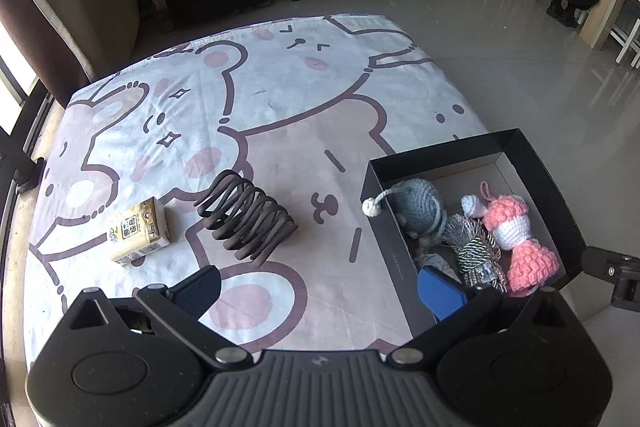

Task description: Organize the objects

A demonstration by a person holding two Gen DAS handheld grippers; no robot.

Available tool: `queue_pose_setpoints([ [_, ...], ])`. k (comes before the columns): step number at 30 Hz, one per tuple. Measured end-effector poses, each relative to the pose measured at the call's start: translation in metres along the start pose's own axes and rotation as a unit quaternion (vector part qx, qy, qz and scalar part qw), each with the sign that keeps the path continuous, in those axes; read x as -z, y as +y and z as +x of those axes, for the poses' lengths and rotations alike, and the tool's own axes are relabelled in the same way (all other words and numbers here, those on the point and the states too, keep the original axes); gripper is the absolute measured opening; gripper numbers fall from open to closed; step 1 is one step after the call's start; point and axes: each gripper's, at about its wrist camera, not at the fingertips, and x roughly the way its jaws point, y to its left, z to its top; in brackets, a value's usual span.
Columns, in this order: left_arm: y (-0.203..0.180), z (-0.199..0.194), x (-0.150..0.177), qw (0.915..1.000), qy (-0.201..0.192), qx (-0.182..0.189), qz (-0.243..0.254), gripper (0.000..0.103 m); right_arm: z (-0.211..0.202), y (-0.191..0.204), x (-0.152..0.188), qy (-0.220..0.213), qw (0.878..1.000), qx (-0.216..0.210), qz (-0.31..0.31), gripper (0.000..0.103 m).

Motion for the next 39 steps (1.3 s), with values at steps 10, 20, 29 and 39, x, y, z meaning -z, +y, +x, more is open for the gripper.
queue_pose_setpoints([
  [10,0.001,0.002,0.000,1.0000,0.001,-0.001,0.000,0.103,0.002,-0.001,-0.001,0.001,1.000,0.005,0.003,0.103],
  [20,0.007,0.002,0.000,1.0000,0.001,-0.003,-0.004,0.103,0.005,-0.002,-0.001,0.004,1.000,0.007,0.009,0.103],
  [29,0.030,0.001,0.000,0.9996,0.001,-0.012,-0.025,0.103,0.007,0.010,-0.002,0.005,1.000,0.009,0.006,0.103],
  [39,0.071,-0.001,0.006,0.9982,0.001,-0.031,-0.052,0.103,0.007,0.041,-0.005,0.003,1.000,-0.007,-0.013,0.103],
])
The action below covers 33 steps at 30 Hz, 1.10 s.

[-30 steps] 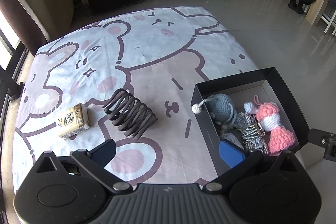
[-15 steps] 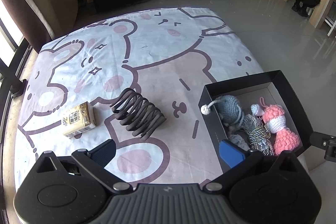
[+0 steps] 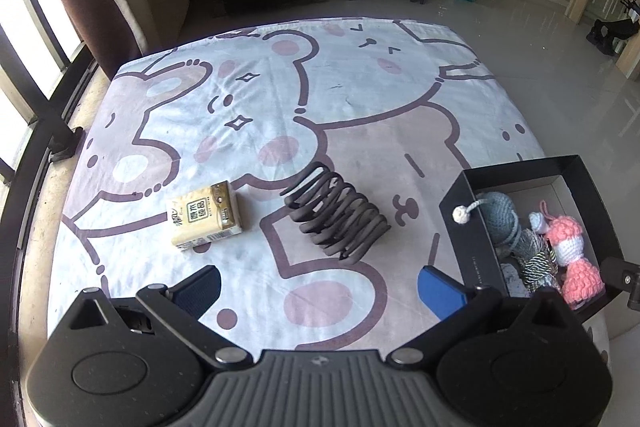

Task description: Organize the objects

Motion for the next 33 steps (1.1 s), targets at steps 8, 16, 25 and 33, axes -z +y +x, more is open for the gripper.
queue_pose_setpoints([
  [8,0.036,-0.003,0.004,0.9996,-0.003,-0.016,-0.022,0.103,-0.001,0.032,-0.002,0.000,1.000,-0.014,-0.020,0.103],
  [16,0.067,-0.004,0.010,0.9988,-0.003,-0.029,-0.040,0.103,-0.002,0.067,-0.001,0.001,0.999,-0.029,-0.042,0.103],
  [25,0.101,-0.004,0.017,0.9972,0.000,-0.043,-0.061,0.103,0.000,0.101,-0.001,0.002,0.997,-0.044,-0.064,0.103],
  [33,0.119,-0.004,0.023,0.9962,0.001,-0.049,-0.072,0.103,0.000,0.126,0.002,0.002,0.995,-0.056,-0.079,0.103],
])
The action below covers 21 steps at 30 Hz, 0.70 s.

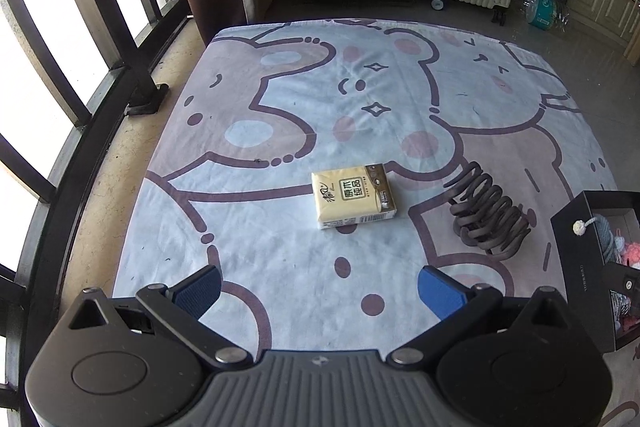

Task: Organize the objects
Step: 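Move the left tool to the yellow tissue pack while the right approaches the black coil spring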

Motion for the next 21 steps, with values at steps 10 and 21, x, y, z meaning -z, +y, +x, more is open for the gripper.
queue_pose_setpoints([
  [10,0.012,-0.002,0.001,0.9999,-0.006,-0.001,-0.011,0.103,0.002,0.017,0.000,0.001,1.000,-0.013,-0.011,0.103],
  [21,0.013,-0.005,0.000,0.9998,-0.013,0.007,-0.016,0.103,0.003,0.024,0.001,0.002,1.000,-0.009,-0.024,0.103],
])
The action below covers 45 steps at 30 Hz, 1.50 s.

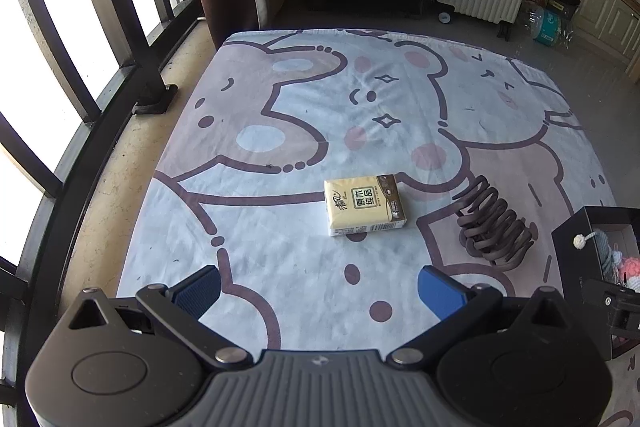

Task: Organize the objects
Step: 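Move the left tool to the yellow tissue pack while the right approaches the black coil spring, then close the left gripper on the tissue pack while the right grips the coil spring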

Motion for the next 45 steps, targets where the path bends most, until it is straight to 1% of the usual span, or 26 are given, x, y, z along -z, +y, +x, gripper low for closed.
queue_pose_setpoints([
  [5,0.001,0.000,-0.001,1.0000,-0.006,0.003,-0.003,0.103,0.000,0.002,-0.001,-0.003,1.000,-0.002,0.004,0.103],
  [11,0.008,0.005,-0.005,0.9997,-0.024,0.003,-0.005,0.103,0.002,0.009,-0.005,-0.007,1.000,-0.012,-0.001,0.103],
  [19,0.024,0.024,-0.016,0.9970,-0.039,-0.016,-0.065,0.103,0.008,0.014,-0.016,-0.014,0.999,-0.039,0.019,0.103],
  [23,0.025,0.033,-0.024,0.9954,-0.052,-0.020,-0.078,0.103,0.015,0.017,-0.023,-0.014,0.998,-0.053,0.037,0.103],
  [29,0.020,0.051,-0.034,0.9935,-0.054,-0.015,-0.099,0.103,0.030,0.014,-0.035,-0.003,0.995,-0.063,0.075,0.102],
  [32,0.015,0.060,-0.039,0.9937,-0.053,-0.010,-0.098,0.103,0.040,0.011,-0.040,0.005,0.992,-0.071,0.105,0.091],
  [34,0.012,0.067,-0.042,0.9940,-0.055,-0.006,-0.095,0.102,0.047,0.008,-0.043,0.017,0.987,-0.089,0.131,0.086],
  [36,0.008,0.075,-0.045,0.9945,-0.055,-0.005,-0.088,0.101,0.055,0.006,-0.044,0.027,0.981,-0.107,0.157,0.078],
  [37,0.006,0.080,-0.045,0.9949,-0.055,-0.003,-0.085,0.100,0.059,0.005,-0.044,0.033,0.979,-0.113,0.169,0.077],
  [39,0.001,0.090,-0.046,0.9957,-0.048,0.004,-0.079,0.098,0.069,0.003,-0.042,0.048,0.973,-0.120,0.192,0.069],
  [41,-0.004,0.100,-0.047,0.9964,-0.040,0.006,-0.074,0.098,0.078,0.002,-0.039,0.065,0.967,-0.130,0.209,0.064],
  [43,-0.009,0.109,-0.046,0.9972,-0.036,0.006,-0.066,0.098,0.086,0.001,-0.035,0.081,0.962,-0.137,0.221,0.062],
  [45,-0.014,0.117,-0.045,0.9978,-0.032,0.005,-0.058,0.098,0.094,0.000,-0.031,0.093,0.959,-0.136,0.229,0.060],
])
